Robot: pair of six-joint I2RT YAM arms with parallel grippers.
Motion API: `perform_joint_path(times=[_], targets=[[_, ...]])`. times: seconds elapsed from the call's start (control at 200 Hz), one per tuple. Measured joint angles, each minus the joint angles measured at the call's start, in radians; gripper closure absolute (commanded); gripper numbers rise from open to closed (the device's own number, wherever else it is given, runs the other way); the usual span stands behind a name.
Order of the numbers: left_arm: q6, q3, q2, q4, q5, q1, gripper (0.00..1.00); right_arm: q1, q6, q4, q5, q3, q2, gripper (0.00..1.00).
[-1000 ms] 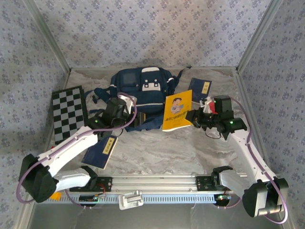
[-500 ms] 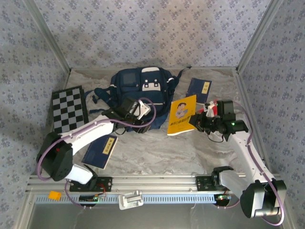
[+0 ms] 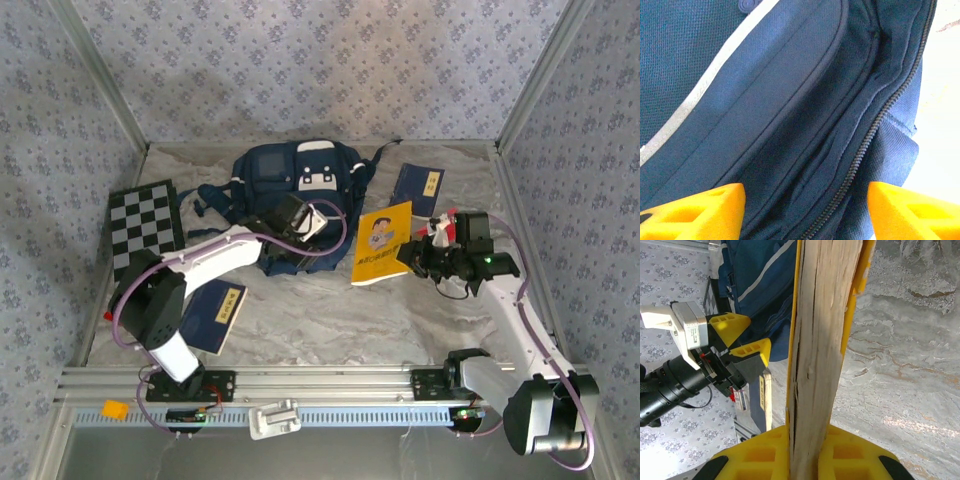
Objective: Pack the student bag
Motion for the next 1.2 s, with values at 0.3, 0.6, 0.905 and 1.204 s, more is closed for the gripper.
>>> perform_joint_path(times=[0.3, 0.6, 0.905, 1.204], targets=[[0.002, 0.067, 0.040, -0.005, 0.033, 0.048, 0.45, -0.008, 0.000, 0.009, -0.007, 0.000, 0.005, 1.00], [0.001, 0.072, 0.062, -0.045, 0.150, 0.048, 0.40, -0.012, 0.000, 0.014, -0.009, 0.000, 0.008, 1.00], [-0.001, 0.082, 0.117, -0.035, 0.140, 0.049, 0.53, -0.013, 0.000, 0.028, -0.009, -0.009, 0.010, 1.00], [0.001, 0.119, 0.135, -0.038, 0.115, 0.070, 0.67, -0.015, 0.001, 0.033, -0.016, -0.010, 0.010, 1.00]])
